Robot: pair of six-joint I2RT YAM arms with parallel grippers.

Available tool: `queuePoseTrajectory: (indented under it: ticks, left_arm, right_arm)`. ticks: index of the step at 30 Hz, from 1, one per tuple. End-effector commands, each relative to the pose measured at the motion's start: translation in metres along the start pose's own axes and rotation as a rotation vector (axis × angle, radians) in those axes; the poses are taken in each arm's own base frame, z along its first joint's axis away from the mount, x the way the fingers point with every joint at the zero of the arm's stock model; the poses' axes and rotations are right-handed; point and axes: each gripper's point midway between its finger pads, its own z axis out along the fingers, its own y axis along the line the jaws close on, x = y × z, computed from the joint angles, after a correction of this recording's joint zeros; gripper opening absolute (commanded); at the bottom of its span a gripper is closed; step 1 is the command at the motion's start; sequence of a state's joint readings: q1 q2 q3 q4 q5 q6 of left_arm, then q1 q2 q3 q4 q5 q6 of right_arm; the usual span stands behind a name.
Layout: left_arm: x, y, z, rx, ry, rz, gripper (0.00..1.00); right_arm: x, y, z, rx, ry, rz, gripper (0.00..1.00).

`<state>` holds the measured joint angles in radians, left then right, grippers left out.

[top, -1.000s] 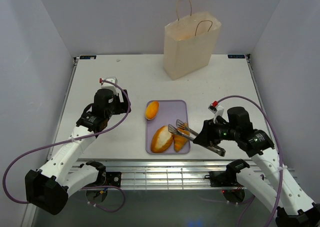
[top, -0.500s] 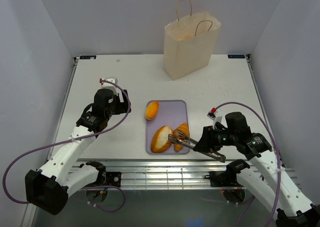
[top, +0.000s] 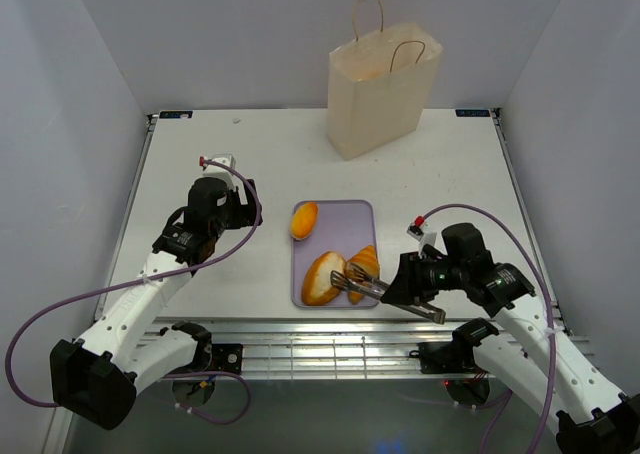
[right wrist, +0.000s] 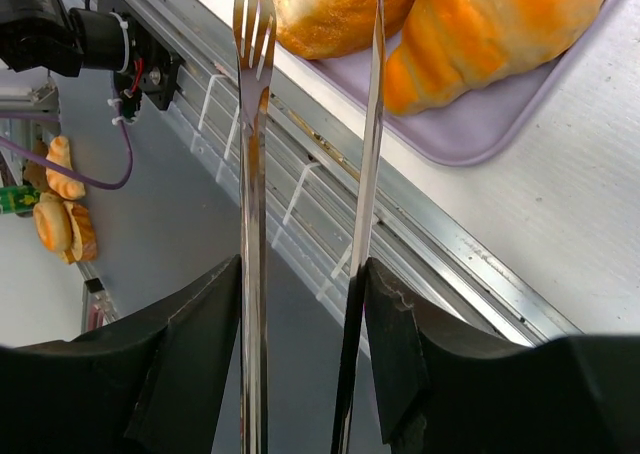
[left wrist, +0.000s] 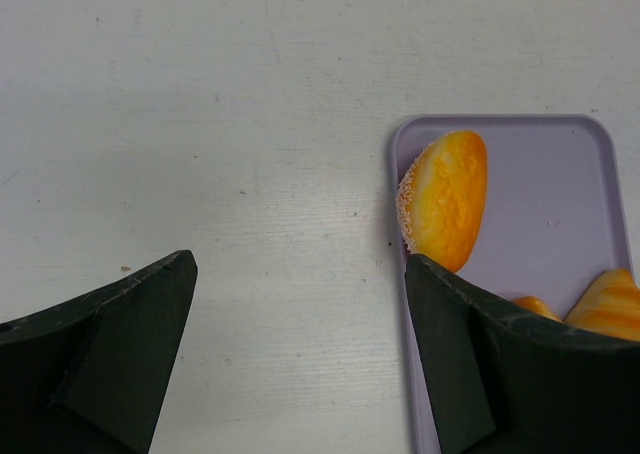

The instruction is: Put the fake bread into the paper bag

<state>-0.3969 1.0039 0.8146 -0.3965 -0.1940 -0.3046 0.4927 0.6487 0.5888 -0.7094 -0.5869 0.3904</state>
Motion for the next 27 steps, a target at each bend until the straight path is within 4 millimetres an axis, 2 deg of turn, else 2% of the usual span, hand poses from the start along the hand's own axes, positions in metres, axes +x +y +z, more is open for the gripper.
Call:
queuePoseTrajectory:
  ticks: [1, 18, 27]
  left_arm:
    - [-0.020, -0.008, -0.010, 0.032, -0.050, -0.010, 0.96]
    - [-0.021, -0.012, -0.013, 0.057, -0.055, -0.014, 0.96]
    - [-0.023, -0.013, -0.015, 0.066, -0.060, -0.017, 0.96]
  right_arm:
    - [-0.007, 0.006, 0.005, -0.035, -0.020, -0.018, 0.56]
    - [-0.015, 0.005, 0.017, 0.036, 0.003, -0.013, 0.56]
    - [-0.026, 0.003, 0.023, 0.080, -0.010, -0.017, 0.52]
